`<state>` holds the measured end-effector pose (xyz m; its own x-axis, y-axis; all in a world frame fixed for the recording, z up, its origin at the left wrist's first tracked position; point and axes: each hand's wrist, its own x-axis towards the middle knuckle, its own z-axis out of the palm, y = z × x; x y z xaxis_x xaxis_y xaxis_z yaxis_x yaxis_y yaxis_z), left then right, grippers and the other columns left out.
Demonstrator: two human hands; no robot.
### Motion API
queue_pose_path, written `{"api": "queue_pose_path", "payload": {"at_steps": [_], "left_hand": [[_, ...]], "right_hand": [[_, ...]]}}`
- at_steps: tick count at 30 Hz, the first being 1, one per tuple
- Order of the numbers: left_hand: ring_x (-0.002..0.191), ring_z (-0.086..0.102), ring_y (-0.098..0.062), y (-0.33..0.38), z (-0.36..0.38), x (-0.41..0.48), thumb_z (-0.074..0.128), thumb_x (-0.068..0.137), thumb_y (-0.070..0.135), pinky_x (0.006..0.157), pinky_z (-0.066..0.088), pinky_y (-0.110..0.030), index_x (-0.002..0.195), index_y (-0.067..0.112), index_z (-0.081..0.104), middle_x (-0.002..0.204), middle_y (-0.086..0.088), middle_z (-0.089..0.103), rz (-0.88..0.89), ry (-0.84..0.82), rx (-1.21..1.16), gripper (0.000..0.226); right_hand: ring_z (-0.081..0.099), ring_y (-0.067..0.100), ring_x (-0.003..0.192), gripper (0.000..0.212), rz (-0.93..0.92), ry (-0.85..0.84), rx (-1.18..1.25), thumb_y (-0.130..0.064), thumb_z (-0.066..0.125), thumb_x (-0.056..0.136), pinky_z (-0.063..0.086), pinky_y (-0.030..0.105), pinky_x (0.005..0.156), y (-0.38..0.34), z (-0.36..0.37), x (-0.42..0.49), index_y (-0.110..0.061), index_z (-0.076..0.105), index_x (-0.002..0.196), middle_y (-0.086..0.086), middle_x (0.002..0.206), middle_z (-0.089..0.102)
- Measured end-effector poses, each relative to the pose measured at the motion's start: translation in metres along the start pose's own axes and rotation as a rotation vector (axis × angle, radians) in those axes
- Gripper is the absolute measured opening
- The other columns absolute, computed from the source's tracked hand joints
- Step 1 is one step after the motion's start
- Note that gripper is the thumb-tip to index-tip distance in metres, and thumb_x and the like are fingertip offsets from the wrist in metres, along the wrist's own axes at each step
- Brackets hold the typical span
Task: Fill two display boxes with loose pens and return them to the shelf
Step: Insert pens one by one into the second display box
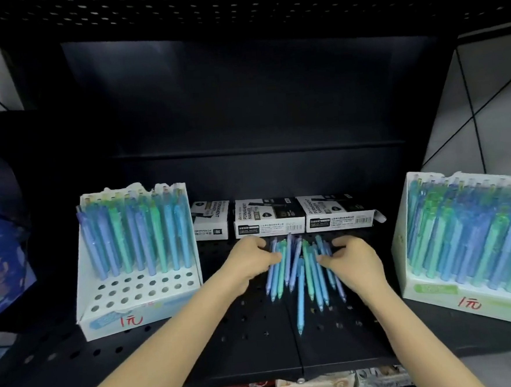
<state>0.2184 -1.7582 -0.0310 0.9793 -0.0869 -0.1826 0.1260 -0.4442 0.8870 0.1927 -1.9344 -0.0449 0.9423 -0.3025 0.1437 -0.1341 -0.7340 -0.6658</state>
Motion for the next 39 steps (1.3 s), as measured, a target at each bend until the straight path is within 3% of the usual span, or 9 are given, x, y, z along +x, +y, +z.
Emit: {"api": "queue_pose_path", "payload": {"at_steps": [5,10,18,20,22,24,28,34,39], "left_hand": [[0.124,0.046,-0.026,0.011,0.012,0.006,0.072,0.078,0.005,0.089,0.037,-0.024,0.137,-0.001,0.038,0.137,-0.014,0.047,-0.052,0.042,0.139,0.068],[0.094,0.063,-0.023,0.017,0.019,0.013,0.076,0.073,0.006,0.089,0.051,-0.034,0.108,-0.003,0.064,0.106,-0.015,0.067,-0.099,0.022,0.268,0.039],[0.091,0.063,-0.025,0.013,0.013,0.015,0.067,0.081,0.005,0.093,0.049,-0.041,0.089,0.006,0.061,0.095,-0.013,0.062,-0.087,0.037,0.123,0.010],[0.079,0.058,-0.023,0.012,0.013,0.013,0.060,0.085,-0.003,0.085,0.051,-0.037,0.087,0.004,0.060,0.090,-0.017,0.059,-0.047,0.051,0.015,0.008],[0.066,0.052,-0.017,0.013,0.013,0.006,0.052,0.088,-0.008,0.063,0.051,-0.027,0.090,0.004,0.054,0.083,-0.015,0.055,-0.027,0.054,-0.136,0.012],[0.059,0.045,-0.013,0.015,0.013,0.001,0.044,0.091,-0.008,0.050,0.039,-0.022,0.104,0.008,0.044,0.078,-0.011,0.050,-0.023,0.061,-0.247,0.021],[0.058,0.038,-0.012,0.016,0.015,0.000,0.043,0.095,0.002,0.047,0.029,-0.022,0.112,0.004,0.043,0.074,-0.007,0.045,-0.036,0.072,-0.352,0.017],[0.057,0.037,-0.008,0.020,0.022,-0.005,0.061,0.089,0.026,0.037,0.029,-0.014,0.095,0.007,0.054,0.073,-0.002,0.043,0.053,0.015,-0.388,0.021],[0.054,0.041,-0.008,0.024,0.020,-0.009,0.069,0.083,0.022,0.038,0.032,-0.014,0.094,0.003,0.059,0.069,-0.001,0.052,0.116,0.047,-0.496,0.024]], "right_hand": [[0.064,0.022,0.088,0.060,0.010,-0.037,0.079,-0.033,0.069,0.081,0.050,0.032,0.077,0.000,0.000,-0.001,-0.007,0.050,0.131,0.007,0.096,0.068],[0.064,0.019,0.092,0.055,0.012,-0.086,0.030,-0.036,0.068,0.081,0.047,0.027,0.072,-0.004,0.001,-0.003,-0.012,0.053,0.128,0.002,0.097,0.067],[0.065,0.029,0.090,0.024,0.036,-0.068,0.178,-0.027,0.068,0.082,0.052,0.039,0.080,-0.007,-0.006,-0.007,-0.007,0.068,0.097,0.012,0.095,0.070],[0.065,0.026,0.085,0.024,0.064,-0.072,0.248,-0.027,0.069,0.082,0.053,0.039,0.080,-0.006,-0.006,-0.006,-0.010,0.067,0.099,0.003,0.080,0.065],[0.062,0.023,0.081,0.024,0.086,-0.081,0.327,-0.025,0.070,0.082,0.052,0.040,0.082,-0.005,-0.005,-0.004,-0.010,0.066,0.102,-0.007,0.071,0.057],[0.061,0.022,0.078,0.022,0.105,-0.084,0.410,-0.022,0.070,0.083,0.052,0.041,0.085,-0.003,-0.004,-0.001,-0.010,0.065,0.100,-0.008,0.069,0.055],[0.057,0.011,0.070,0.019,0.143,-0.124,0.622,-0.013,0.068,0.084,0.046,0.027,0.067,-0.003,-0.006,-0.002,-0.006,0.064,0.101,-0.002,0.077,0.061],[0.053,0.001,0.042,0.015,0.129,-0.294,0.838,-0.005,0.063,0.086,0.038,0.013,0.037,-0.017,-0.020,-0.014,-0.003,0.067,0.100,0.010,0.078,0.064],[0.050,-0.003,0.038,0.020,0.040,-0.397,0.839,-0.006,0.063,0.086,0.037,0.011,0.037,-0.027,-0.025,-0.027,-0.003,0.067,0.105,0.006,0.072,0.063]]}}
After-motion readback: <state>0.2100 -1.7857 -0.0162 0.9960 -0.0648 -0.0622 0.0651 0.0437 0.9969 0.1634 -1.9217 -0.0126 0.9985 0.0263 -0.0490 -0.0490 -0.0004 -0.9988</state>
